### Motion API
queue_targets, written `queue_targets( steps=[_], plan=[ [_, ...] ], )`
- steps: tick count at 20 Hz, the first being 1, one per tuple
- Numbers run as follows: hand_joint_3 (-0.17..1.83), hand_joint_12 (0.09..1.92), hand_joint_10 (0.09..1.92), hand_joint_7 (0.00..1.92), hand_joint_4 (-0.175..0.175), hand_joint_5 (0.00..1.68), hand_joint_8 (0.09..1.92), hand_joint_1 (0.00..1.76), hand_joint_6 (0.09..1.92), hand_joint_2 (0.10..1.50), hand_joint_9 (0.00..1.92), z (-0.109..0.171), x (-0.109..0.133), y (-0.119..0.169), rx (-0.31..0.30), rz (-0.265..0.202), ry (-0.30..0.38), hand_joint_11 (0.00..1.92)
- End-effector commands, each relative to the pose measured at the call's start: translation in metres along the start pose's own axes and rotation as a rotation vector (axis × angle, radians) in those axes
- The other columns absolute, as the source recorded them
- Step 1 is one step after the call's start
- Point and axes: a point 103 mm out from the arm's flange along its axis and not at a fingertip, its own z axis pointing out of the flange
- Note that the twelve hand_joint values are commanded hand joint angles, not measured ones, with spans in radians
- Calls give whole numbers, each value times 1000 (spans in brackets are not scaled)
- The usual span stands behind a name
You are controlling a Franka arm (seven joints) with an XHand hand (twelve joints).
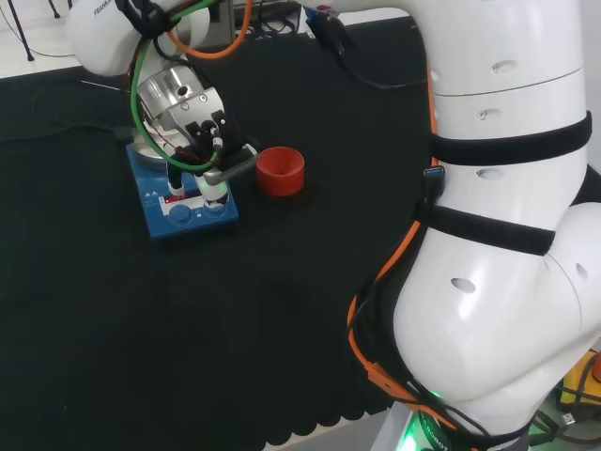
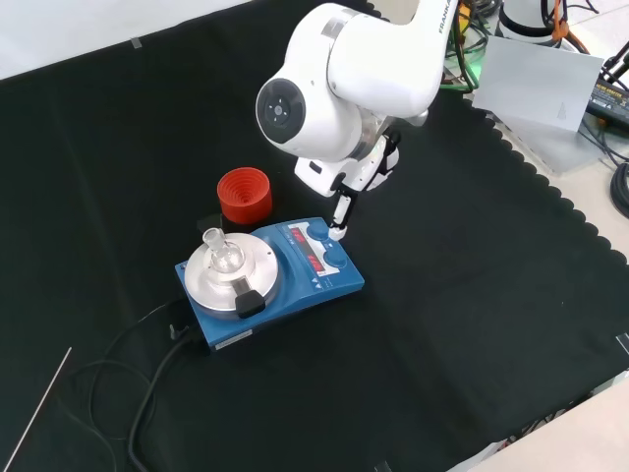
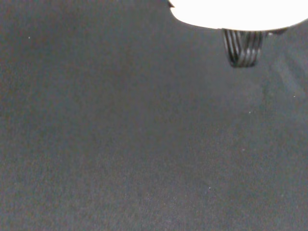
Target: Turn on the heater.
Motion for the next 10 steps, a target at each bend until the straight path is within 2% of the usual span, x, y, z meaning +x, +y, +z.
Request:
queue_targets(
  steps=[1, 10],
  plan=[
    [1316, 1752, 1893, 1763, -39, 427, 1920, 1590, 87, 522, 1920, 7, 8, 2, 6, -4, 0, 1920],
    [1320, 1752, 1892, 1763, -38, 430, 1920, 1590, 87, 520, 1920, 15, 13, 6, 20, -25, 11, 1920]
  ],
)
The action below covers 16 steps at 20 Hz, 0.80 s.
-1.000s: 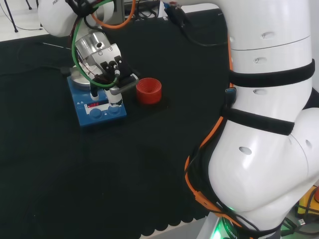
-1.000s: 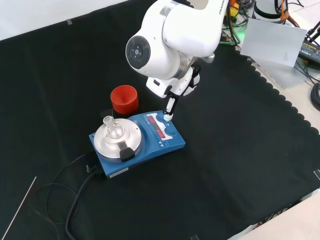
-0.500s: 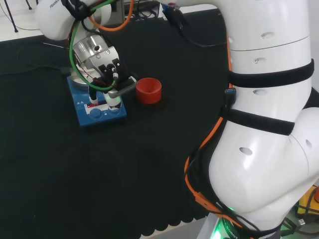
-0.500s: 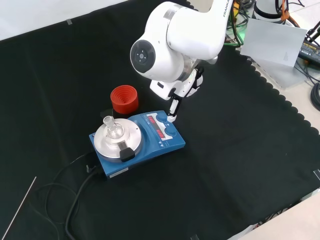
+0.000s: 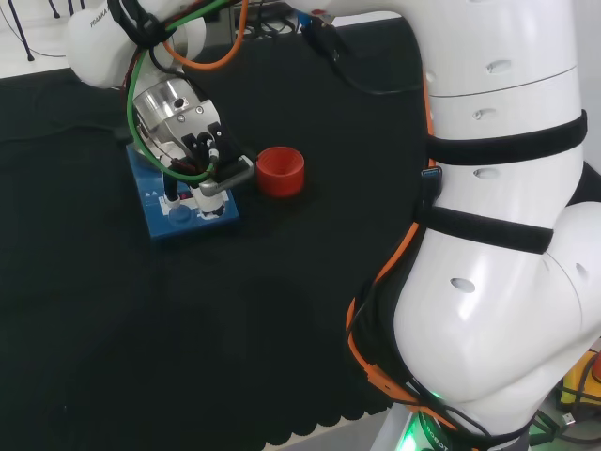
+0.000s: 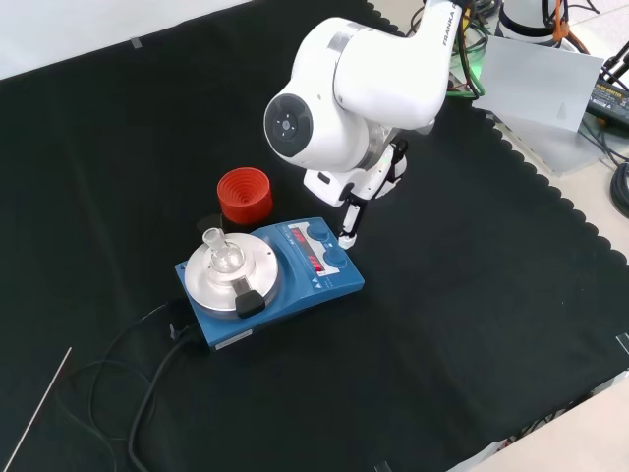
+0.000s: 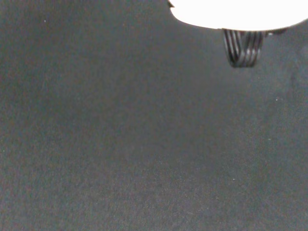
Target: Turn on the heater.
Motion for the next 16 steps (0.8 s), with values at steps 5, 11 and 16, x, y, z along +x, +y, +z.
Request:
queue_targets(
  steps=[5, 11, 16],
  plan=[
    [1321, 1751, 1891, 1763, -38, 435, 1920, 1590, 87, 519, 1920, 4, 0, 3, 7, -6, -3, 1920],
    [1323, 1751, 1891, 1763, -37, 438, 1920, 1589, 87, 519, 1920, 5, 1, 6, 10, -3, -6, 1920],
    [1324, 1750, 1890, 1763, -37, 442, 1920, 1589, 87, 519, 1920, 5, 0, 8, 15, -4, -3, 1920]
  ],
)
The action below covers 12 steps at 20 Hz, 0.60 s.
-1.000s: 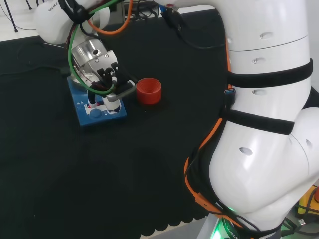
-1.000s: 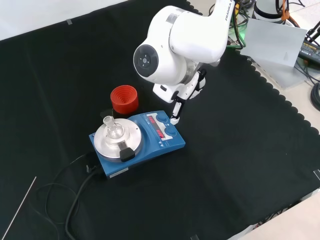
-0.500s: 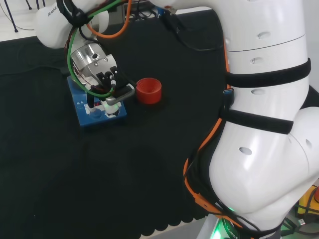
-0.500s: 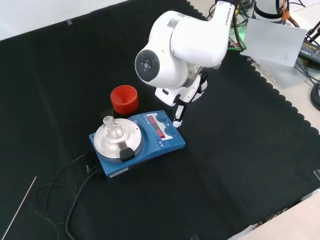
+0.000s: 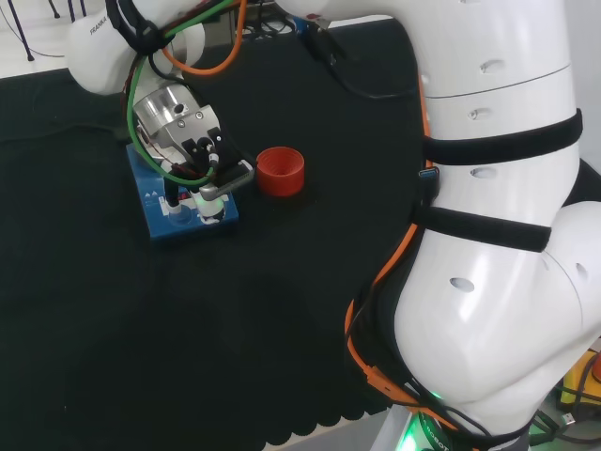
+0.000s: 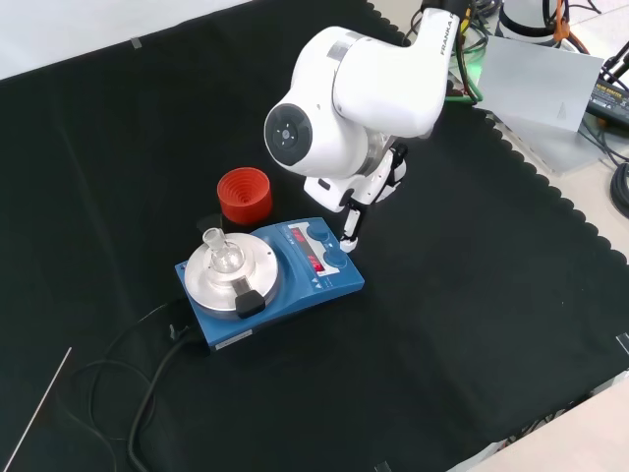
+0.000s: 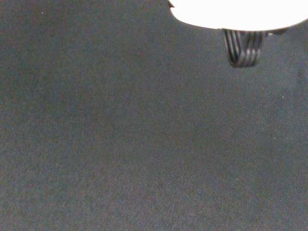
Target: Turn on the heater.
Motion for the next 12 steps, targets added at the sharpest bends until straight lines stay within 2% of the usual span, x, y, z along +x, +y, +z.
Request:
queue_targets(
  steps=[1, 12],
  plan=[
    [1325, 1750, 1890, 1763, -37, 442, 1920, 1589, 87, 519, 1920, 0, 0, 1, 4, -2, 1, 1920],
    [1326, 1749, 1890, 1763, -37, 445, 1920, 1590, 87, 518, 1920, 4, 0, 6, 9, 0, -1, 1920]
  ],
)
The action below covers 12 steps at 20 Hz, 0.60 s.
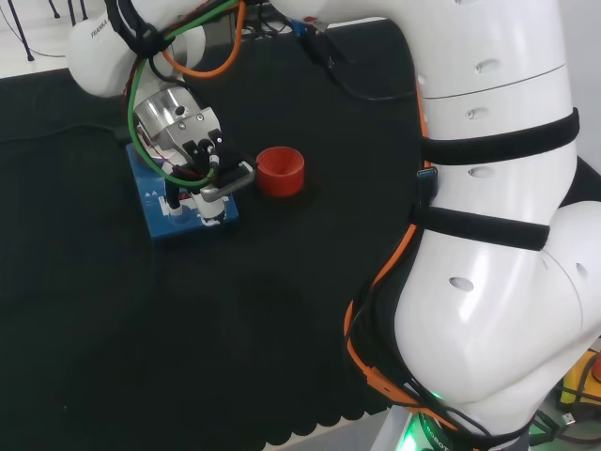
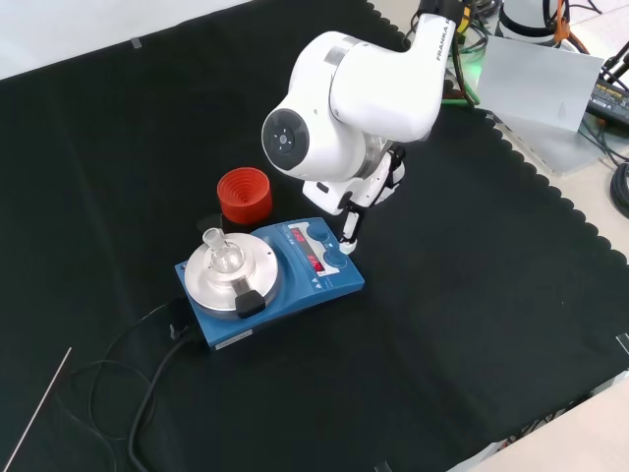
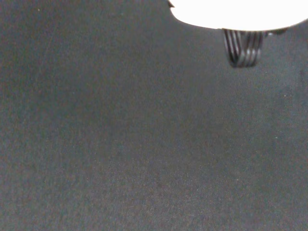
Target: Turn on the heater.
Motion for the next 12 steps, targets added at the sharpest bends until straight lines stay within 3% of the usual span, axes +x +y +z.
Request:
queue_targets(
  steps=[1, 12],
  plan=[
    [1326, 1749, 1890, 1763, -37, 445, 1920, 1590, 87, 518, 1920, 1, 1, 1, 0, 4, -2, 1920],
    [1327, 1748, 1890, 1763, -37, 451, 1920, 1593, 87, 517, 1920, 1, 1, 4, 7, 6, -1, 1920]
  ],
)
